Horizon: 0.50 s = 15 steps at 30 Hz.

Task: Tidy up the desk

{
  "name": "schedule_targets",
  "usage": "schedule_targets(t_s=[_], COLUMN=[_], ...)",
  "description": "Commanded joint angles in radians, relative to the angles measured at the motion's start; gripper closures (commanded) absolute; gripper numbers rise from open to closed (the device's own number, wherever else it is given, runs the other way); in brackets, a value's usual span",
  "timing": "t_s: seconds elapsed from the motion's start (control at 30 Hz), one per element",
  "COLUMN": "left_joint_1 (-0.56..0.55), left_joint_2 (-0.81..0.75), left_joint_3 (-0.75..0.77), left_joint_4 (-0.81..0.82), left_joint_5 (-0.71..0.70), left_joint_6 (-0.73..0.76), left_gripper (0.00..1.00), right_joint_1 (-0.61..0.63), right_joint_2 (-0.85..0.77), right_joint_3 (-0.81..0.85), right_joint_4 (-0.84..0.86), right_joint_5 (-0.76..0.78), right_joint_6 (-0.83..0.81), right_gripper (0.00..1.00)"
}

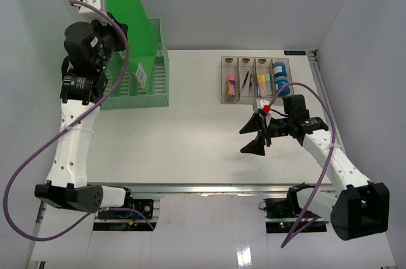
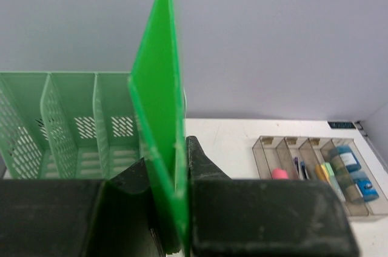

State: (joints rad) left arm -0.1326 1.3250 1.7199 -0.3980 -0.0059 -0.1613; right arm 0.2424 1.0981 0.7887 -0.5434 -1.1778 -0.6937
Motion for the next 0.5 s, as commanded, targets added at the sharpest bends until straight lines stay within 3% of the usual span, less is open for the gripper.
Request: schedule_targets(t_s=[0.0, 0.47], left_joint_1=[0.007, 0.007], left_joint_2=[-0.009, 0.158], left_joint_3=[0.019, 0.061], left_joint_4=[0.037, 0.083], left_joint_5=[-0.041, -0.022], left_joint_6=[0.005, 0.008], left_gripper=[1.00, 1.00], right_joint_1=[-0.005, -0.008], right_joint_2=[-0.012, -0.014], right_joint_3=[-0.002, 0.000], right_joint_4=[0.011, 0.010], right_joint_5=[-0.011, -0.012], right_joint_6=[-0.020, -0.020], right_gripper=[0.15, 0.14])
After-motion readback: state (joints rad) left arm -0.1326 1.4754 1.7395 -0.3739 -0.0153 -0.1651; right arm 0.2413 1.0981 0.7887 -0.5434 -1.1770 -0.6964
